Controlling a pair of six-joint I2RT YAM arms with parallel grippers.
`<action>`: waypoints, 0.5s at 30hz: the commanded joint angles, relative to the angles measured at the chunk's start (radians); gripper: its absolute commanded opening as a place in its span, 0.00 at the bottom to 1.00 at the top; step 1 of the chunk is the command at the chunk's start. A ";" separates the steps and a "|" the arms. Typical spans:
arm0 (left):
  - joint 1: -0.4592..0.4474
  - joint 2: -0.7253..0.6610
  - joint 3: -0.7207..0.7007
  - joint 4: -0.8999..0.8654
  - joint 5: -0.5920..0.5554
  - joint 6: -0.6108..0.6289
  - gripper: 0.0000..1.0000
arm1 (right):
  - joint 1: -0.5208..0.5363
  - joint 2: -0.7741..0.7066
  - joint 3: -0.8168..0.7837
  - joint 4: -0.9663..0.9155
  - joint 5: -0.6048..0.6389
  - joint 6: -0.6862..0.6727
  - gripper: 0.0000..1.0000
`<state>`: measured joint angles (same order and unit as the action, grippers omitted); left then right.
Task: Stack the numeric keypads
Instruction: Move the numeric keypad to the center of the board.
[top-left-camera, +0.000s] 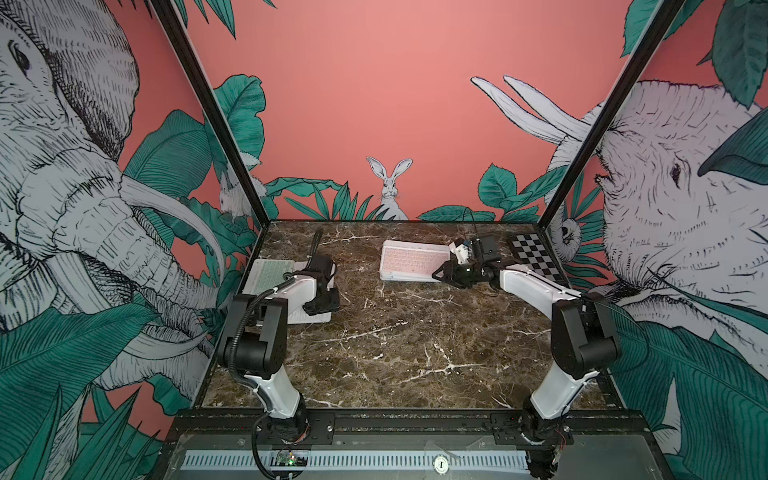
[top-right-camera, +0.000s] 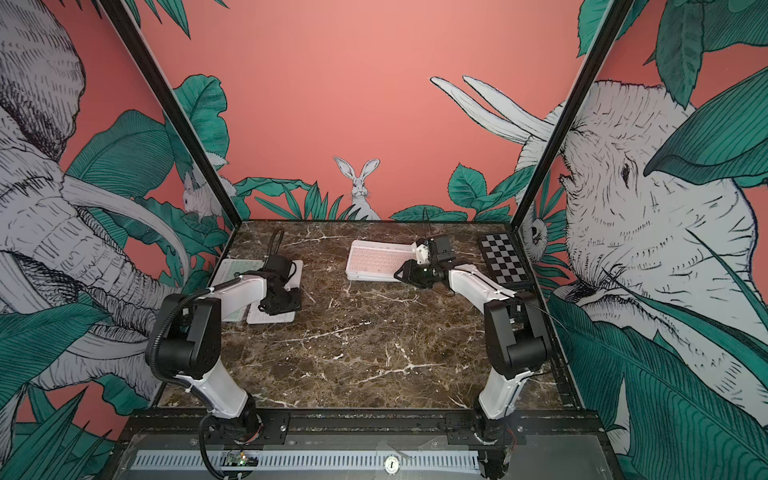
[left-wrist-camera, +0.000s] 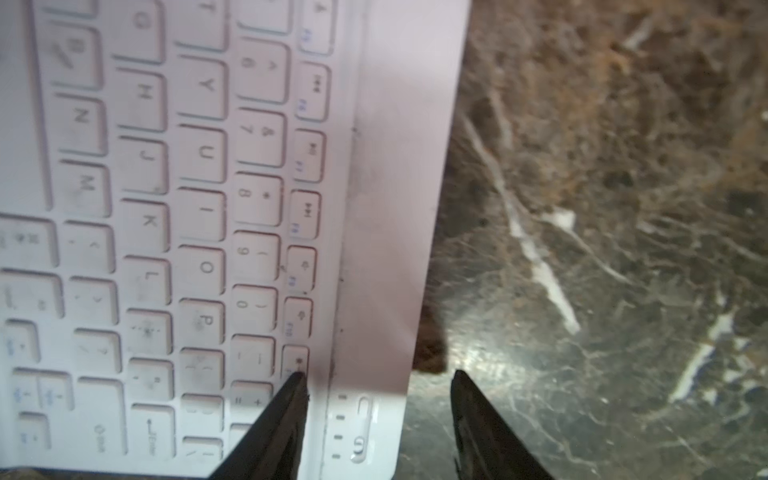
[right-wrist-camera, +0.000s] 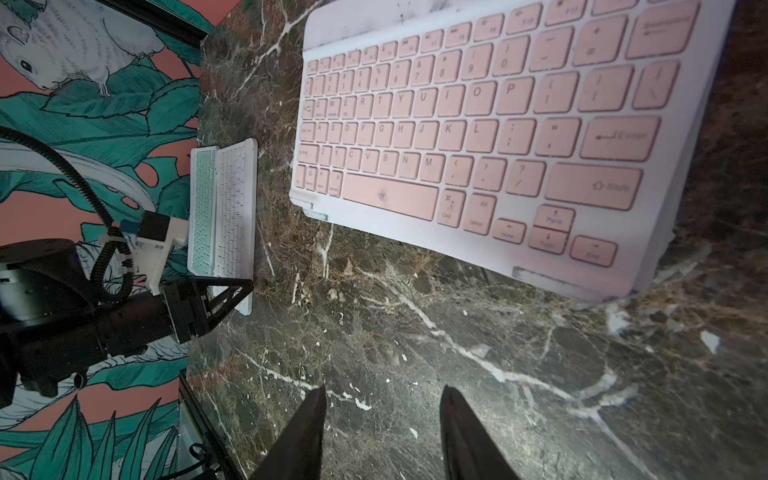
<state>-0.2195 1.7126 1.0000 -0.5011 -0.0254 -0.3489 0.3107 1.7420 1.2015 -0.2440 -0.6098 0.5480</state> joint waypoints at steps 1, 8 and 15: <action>-0.060 0.011 -0.069 -0.032 0.060 -0.014 0.57 | 0.007 0.006 0.020 0.026 -0.008 0.008 0.45; -0.190 0.011 -0.118 -0.003 0.119 -0.085 0.57 | 0.007 -0.006 0.014 0.039 -0.011 0.015 0.45; -0.374 0.118 -0.045 0.044 0.188 -0.179 0.57 | 0.007 -0.045 -0.006 0.098 -0.033 0.068 0.45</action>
<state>-0.5243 1.7157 0.9821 -0.4110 -0.0074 -0.4530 0.3115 1.7397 1.2011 -0.2016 -0.6220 0.5865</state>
